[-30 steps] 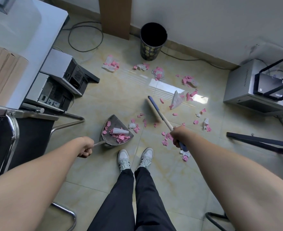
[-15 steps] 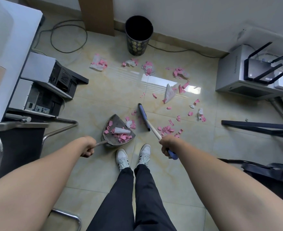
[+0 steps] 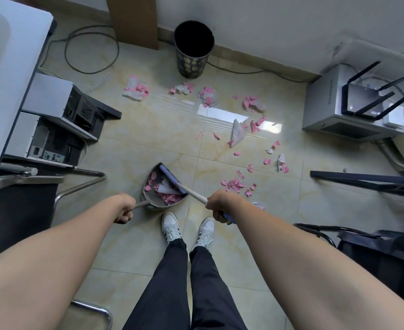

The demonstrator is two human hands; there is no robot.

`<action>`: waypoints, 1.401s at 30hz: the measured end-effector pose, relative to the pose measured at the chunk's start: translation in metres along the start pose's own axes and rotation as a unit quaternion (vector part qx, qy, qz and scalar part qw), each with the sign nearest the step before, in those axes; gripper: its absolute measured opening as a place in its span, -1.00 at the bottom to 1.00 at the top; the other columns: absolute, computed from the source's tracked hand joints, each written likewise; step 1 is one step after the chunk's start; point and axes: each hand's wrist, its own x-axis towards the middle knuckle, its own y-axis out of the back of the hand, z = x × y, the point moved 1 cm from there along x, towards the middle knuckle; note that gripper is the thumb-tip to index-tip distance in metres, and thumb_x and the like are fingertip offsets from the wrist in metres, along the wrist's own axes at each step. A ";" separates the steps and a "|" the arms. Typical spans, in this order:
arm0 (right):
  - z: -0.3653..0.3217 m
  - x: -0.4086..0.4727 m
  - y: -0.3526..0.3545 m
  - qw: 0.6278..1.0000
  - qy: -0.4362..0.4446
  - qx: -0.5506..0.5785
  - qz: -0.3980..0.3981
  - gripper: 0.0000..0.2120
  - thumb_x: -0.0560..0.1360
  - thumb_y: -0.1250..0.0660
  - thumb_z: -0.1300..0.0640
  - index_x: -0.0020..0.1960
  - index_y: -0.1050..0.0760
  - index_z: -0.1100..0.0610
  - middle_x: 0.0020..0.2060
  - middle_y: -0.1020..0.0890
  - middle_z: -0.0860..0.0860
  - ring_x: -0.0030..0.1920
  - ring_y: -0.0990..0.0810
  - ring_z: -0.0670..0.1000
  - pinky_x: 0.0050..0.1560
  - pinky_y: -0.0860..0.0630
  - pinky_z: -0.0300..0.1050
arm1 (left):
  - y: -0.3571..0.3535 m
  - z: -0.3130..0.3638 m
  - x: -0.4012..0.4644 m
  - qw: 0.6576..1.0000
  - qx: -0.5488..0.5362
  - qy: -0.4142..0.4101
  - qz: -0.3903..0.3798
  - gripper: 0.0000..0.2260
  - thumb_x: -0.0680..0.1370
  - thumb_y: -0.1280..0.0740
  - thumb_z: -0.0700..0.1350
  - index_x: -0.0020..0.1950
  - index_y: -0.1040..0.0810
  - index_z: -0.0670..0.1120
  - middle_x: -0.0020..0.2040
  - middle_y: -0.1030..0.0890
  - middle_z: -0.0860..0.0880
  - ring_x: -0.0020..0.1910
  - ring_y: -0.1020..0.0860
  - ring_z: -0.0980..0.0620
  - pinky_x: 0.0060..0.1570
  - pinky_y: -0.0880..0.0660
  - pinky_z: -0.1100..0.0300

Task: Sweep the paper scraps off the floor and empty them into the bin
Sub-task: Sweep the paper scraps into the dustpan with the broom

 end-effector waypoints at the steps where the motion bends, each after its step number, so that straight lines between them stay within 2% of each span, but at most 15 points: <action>1: -0.002 -0.002 -0.001 1.000 -0.002 -0.011 -0.011 -0.66 0.57 -0.05 0.27 0.30 -0.40 0.29 -0.45 -0.37 0.11 -0.50 -0.28 -0.01 -0.38 -0.27 -0.19 | 0.001 -0.002 0.000 1.000 -0.001 0.000 0.000 -0.86 0.62 0.04 -0.26 0.07 -0.28 -0.22 -0.42 -0.29 -0.11 -0.83 -0.13 0.11 -0.66 -0.17 0.52; 7: 0.005 -0.013 0.005 0.998 -0.035 -0.030 -0.046 -0.59 0.58 -0.02 0.21 0.41 -0.31 0.16 -0.43 -0.24 0.03 -0.49 -0.14 -0.06 -0.38 -0.11 -0.20 | 0.002 -0.010 -0.004 1.000 0.001 -0.005 -0.001 -0.86 0.64 0.04 -0.24 0.08 -0.29 -0.20 -0.44 -0.27 -0.09 -0.82 -0.10 0.11 -0.66 -0.16 0.52; 10: 0.017 -0.014 0.012 0.997 -0.050 -0.010 -0.052 -0.60 0.58 -0.05 0.18 0.41 -0.32 0.09 -0.44 -0.23 0.01 -0.48 -0.15 -0.05 -0.40 -0.15 -0.17 | -0.001 -0.013 -0.004 1.000 -0.004 -0.006 -0.004 -0.86 0.63 0.03 -0.24 0.07 -0.29 -0.22 -0.45 -0.28 -0.10 -0.80 -0.11 0.12 -0.63 -0.17 0.52; 13: 0.031 -0.015 0.019 0.997 -0.058 0.025 -0.045 -0.67 0.58 -0.08 0.14 0.33 -0.34 0.09 -0.52 -0.23 -0.01 -0.58 -0.15 -0.07 -0.45 -0.20 -0.21 | -0.006 -0.014 -0.004 1.000 -0.008 -0.015 -0.004 -0.81 0.62 0.02 -0.26 0.11 -0.35 -0.25 -0.45 -0.31 -0.12 -0.79 -0.11 0.12 -0.63 -0.16 0.52; 16: 0.043 -0.014 0.024 0.997 -0.044 0.061 -0.028 -0.63 0.57 -0.08 0.15 0.36 -0.33 0.10 -0.47 -0.25 0.00 -0.53 -0.15 -0.07 -0.46 -0.20 -0.27 | -0.013 -0.011 -0.009 1.000 0.000 -0.025 0.003 -0.78 0.62 0.01 -0.27 0.15 -0.37 -0.25 -0.45 -0.33 -0.13 -0.76 -0.13 0.12 -0.60 -0.16 0.51; 20: 0.064 -0.017 0.033 0.995 -0.029 0.099 -0.010 -0.62 0.56 -0.04 0.15 0.36 -0.32 0.12 -0.46 -0.26 0.00 -0.49 -0.15 -0.06 -0.45 -0.23 -0.21 | -0.029 0.000 -0.018 0.999 0.001 -0.037 0.014 -0.81 0.61 -0.02 -0.28 0.10 -0.39 -0.23 -0.46 -0.34 -0.13 -0.61 -0.18 0.10 -0.54 -0.16 0.48; 25: 0.103 -0.017 0.050 0.989 -0.012 0.142 0.036 -0.61 0.55 -0.02 0.19 0.34 -0.34 0.14 -0.52 -0.32 0.05 -0.56 -0.18 -0.06 -0.43 -0.22 -0.25 | -0.056 0.025 -0.045 0.997 0.012 -0.069 0.027 -0.84 0.63 -0.02 -0.27 0.08 -0.37 -0.23 -0.43 -0.35 -0.14 -0.82 -0.15 0.10 -0.66 -0.19 0.48; 27: 0.117 -0.018 0.057 0.986 -0.010 0.155 0.051 -0.63 0.57 -0.02 0.18 0.35 -0.34 0.13 -0.51 -0.34 0.07 -0.55 -0.20 -0.05 -0.42 -0.20 -0.24 | -0.065 0.034 -0.054 0.996 0.024 -0.074 0.030 -0.85 0.64 -0.03 -0.25 0.08 -0.37 -0.23 -0.43 -0.36 -0.15 -0.83 -0.15 0.09 -0.69 -0.19 0.48; 30: 0.143 -0.021 0.066 0.975 -0.005 0.211 0.062 -0.67 0.61 -0.04 0.13 0.33 -0.35 0.11 -0.45 -0.30 0.05 -0.56 -0.18 -0.05 -0.44 -0.12 -0.30 | -0.083 0.046 -0.064 0.994 0.049 -0.089 0.028 -0.85 0.65 -0.02 -0.24 0.06 -0.36 -0.24 -0.43 -0.35 -0.15 -0.79 -0.16 0.09 -0.69 -0.18 0.48; 32: 0.162 -0.019 0.072 0.966 -0.007 0.244 0.083 -0.67 0.60 -0.03 0.18 0.32 -0.36 0.13 -0.39 -0.32 0.07 -0.67 -0.19 -0.08 -0.50 -0.16 -0.40 | -0.096 0.051 -0.065 0.993 0.063 -0.096 0.022 -0.85 0.65 -0.02 -0.25 0.05 -0.36 -0.25 -0.43 -0.35 -0.15 -0.75 -0.19 0.08 -0.67 -0.18 0.48; 34: 0.179 -0.015 0.076 0.955 -0.018 0.276 0.102 -0.66 0.56 -0.02 0.24 0.29 -0.37 0.14 -0.33 -0.34 0.08 -0.75 -0.18 -0.09 -0.54 -0.23 -0.43 | -0.105 0.055 -0.064 0.993 0.073 -0.096 0.021 -0.85 0.64 -0.03 -0.27 0.07 -0.37 -0.26 -0.42 -0.36 -0.16 -0.63 -0.23 0.04 -0.65 -0.20 0.46; 36: 0.195 -0.011 0.078 0.946 -0.030 0.307 0.103 -0.69 0.57 -0.04 0.23 0.27 -0.38 0.14 -0.35 -0.33 0.08 -0.76 -0.16 -0.09 -0.55 -0.23 -0.43 | -0.115 0.058 -0.063 0.992 0.091 -0.088 0.022 -0.83 0.63 -0.04 -0.26 0.09 -0.38 -0.27 -0.43 -0.37 -0.17 -0.57 -0.24 0.03 -0.61 -0.21 0.43; 39: 0.222 -0.003 0.081 0.925 -0.045 0.365 0.092 -0.69 0.57 -0.08 0.21 0.28 -0.41 0.15 -0.43 -0.28 0.04 -0.74 -0.13 -0.09 -0.53 -0.15 -0.42 | -0.132 0.063 -0.067 0.989 0.125 -0.081 0.024 -0.85 0.63 -0.04 -0.24 0.03 -0.37 -0.24 -0.45 -0.37 -0.17 -0.69 -0.22 0.09 -0.54 -0.19 0.43; 42: 0.243 -0.003 0.085 0.916 -0.052 0.385 0.097 -0.75 0.57 -0.11 0.19 0.22 -0.42 0.07 -0.44 -0.28 0.03 -0.70 -0.14 -0.08 -0.52 -0.11 -0.38 | -0.146 0.063 -0.067 0.986 0.149 -0.078 0.017 -0.86 0.62 -0.03 -0.27 0.02 -0.36 -0.25 -0.44 -0.37 -0.16 -0.58 -0.22 0.07 -0.43 -0.15 0.33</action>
